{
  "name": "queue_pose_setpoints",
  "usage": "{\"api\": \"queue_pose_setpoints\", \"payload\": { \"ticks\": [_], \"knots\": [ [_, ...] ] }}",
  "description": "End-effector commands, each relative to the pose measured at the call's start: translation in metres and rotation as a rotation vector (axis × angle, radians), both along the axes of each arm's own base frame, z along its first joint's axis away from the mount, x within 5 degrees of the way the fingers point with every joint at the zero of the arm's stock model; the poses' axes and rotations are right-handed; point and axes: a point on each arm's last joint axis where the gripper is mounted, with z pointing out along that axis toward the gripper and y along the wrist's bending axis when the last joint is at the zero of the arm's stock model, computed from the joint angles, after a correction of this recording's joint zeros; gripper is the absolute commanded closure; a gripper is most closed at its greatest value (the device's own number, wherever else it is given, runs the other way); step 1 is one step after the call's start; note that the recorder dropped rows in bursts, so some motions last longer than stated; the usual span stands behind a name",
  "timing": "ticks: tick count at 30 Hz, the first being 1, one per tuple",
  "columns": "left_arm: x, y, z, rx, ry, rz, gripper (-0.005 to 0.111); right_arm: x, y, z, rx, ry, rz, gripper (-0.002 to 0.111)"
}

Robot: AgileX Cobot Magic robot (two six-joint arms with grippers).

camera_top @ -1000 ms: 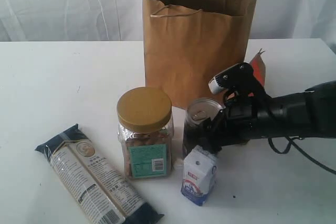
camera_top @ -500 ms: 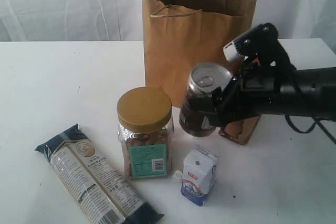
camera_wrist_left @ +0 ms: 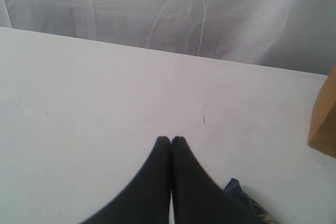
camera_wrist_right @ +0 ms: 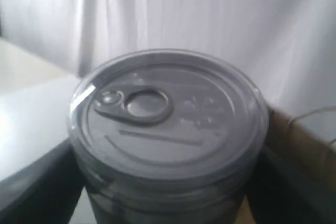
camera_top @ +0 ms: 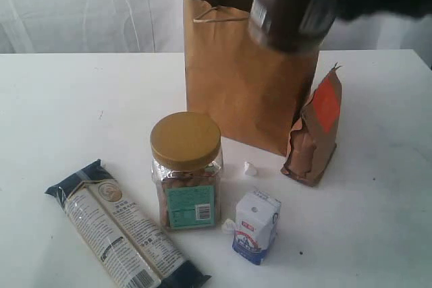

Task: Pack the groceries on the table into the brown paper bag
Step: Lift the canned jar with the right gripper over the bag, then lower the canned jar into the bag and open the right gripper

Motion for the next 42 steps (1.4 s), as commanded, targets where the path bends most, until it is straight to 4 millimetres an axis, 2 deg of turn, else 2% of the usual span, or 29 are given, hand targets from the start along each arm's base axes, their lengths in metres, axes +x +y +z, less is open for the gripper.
{"api": "queue_pose_setpoints", "payload": {
  "ticks": [1,7,12,17,20,23,30,33,39,42],
  "knots": [
    [-0.001,0.000,-0.001,0.027,-0.004,-0.003,0.107,0.009,-0.021,0.035,0.061,-0.104,-0.233,0.108],
    [-0.001,0.000,-0.001,0.029,-0.004,-0.003,0.107,0.052,-0.027,0.036,-0.097,-0.141,-0.273,0.108],
    [-0.001,0.000,-0.001,0.029,-0.004,-0.003,0.107,0.102,-0.015,0.018,-0.199,-0.109,-0.116,0.108],
    [-0.001,0.000,-0.001,0.029,-0.004,-0.005,0.107,0.142,-0.006,0.002,-0.212,-0.110,-0.060,0.108],
    [-0.001,0.000,-0.001,0.029,-0.004,-0.005,0.107,0.155,-0.002,-0.009,-0.240,-0.100,-0.030,0.108],
    [-0.001,0.000,-0.001,0.029,-0.004,-0.005,0.107,0.166,-0.005,-0.020,-0.281,-0.081,-0.080,0.108],
    [-0.001,0.000,-0.001,0.029,-0.004,-0.005,0.107,0.181,-0.005,-0.040,-0.308,-0.033,-0.096,0.107],
    [-0.001,0.000,-0.001,0.029,-0.004,-0.005,0.107,0.185,-0.003,-0.046,-0.308,-0.017,-0.078,0.095],
    [-0.001,-0.001,-0.001,0.027,-0.002,-0.019,0.107,0.188,-0.007,-0.049,-0.320,-0.005,-0.122,0.053],
    [-0.001,-0.003,-0.001,0.023,0.000,-0.040,0.107,0.190,-0.010,-0.049,-0.325,0.003,-0.160,0.042]
  ]
}}
